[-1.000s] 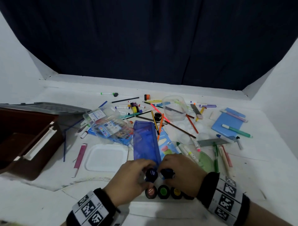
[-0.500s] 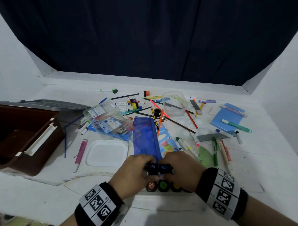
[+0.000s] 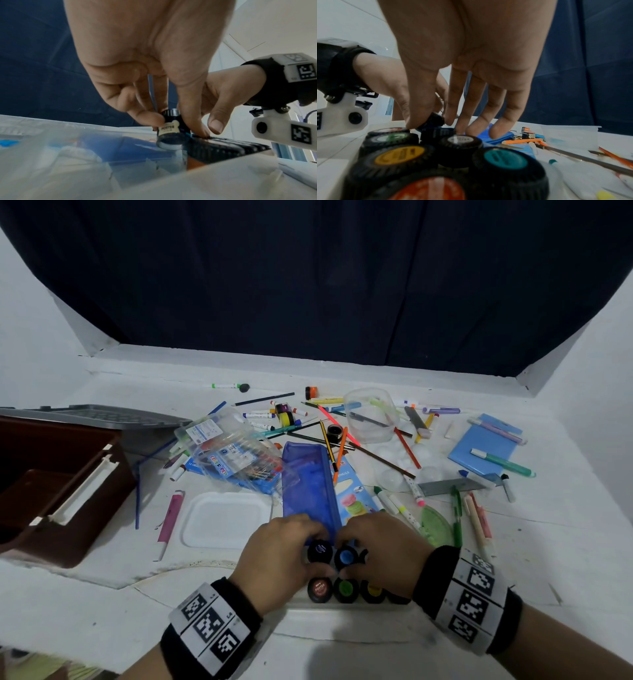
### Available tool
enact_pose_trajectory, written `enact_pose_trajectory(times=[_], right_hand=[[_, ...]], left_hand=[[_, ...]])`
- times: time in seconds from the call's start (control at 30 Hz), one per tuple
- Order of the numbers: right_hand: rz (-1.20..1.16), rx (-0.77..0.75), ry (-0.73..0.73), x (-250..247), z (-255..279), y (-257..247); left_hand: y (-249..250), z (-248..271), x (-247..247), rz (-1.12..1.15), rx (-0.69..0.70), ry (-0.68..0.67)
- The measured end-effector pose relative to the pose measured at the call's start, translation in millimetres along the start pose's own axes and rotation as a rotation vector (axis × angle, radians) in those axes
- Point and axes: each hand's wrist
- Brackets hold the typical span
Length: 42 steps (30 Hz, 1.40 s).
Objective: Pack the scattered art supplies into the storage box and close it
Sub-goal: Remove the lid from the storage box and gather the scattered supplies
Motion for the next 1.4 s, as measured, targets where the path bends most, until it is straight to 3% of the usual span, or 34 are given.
enact_pose_trajectory(times=[0.2, 0.37, 0.67, 0.93, 1.27, 1.33, 1.4], right_hand=[[-0.08, 0.038, -0.009, -5.0, 4.0, 2.9], [-0.028, 0.062, -0.041, -3.9, 1.2, 0.3], [0.13, 0.085, -0.067, -4.2, -9.5, -10.4], [0.072, 0.113, -0.074, -1.7, -16.5, -1.5], [-0.067, 0.066, -0.191, -10.7, -33.9, 10.8], [-0.117, 0.041, -0.143, -15.6, -41.9, 13.1], [-0.183, 0.03, -0.002, -20.6, -51.3, 17.9]], left_hand=[[-0.9, 0.2, 3.3, 0.069, 0.025, -0.03], [-8.5, 5.8, -2.1, 0.115, 0.081, -0.165], [-12.3, 3.4, -2.1, 0.001, 0.09, -0.085], [-7.7, -2.7, -0.5, -0.121, 0.057, -0.05], [-29.4, -11.5, -11.9, 0.118, 0.155, -0.162], [-31.2, -14.3, -16.8, 0.132, 0.194, -0.128], [-34.0, -19.9, -26.3, 0.175, 0.204, -0.028]])
Point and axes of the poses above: each hand's wrist, its own z-axis away from the middle knuckle, its own x-axis out of the palm, y = z × x, and after that the axes turned 5 degrees about -z, right-handed
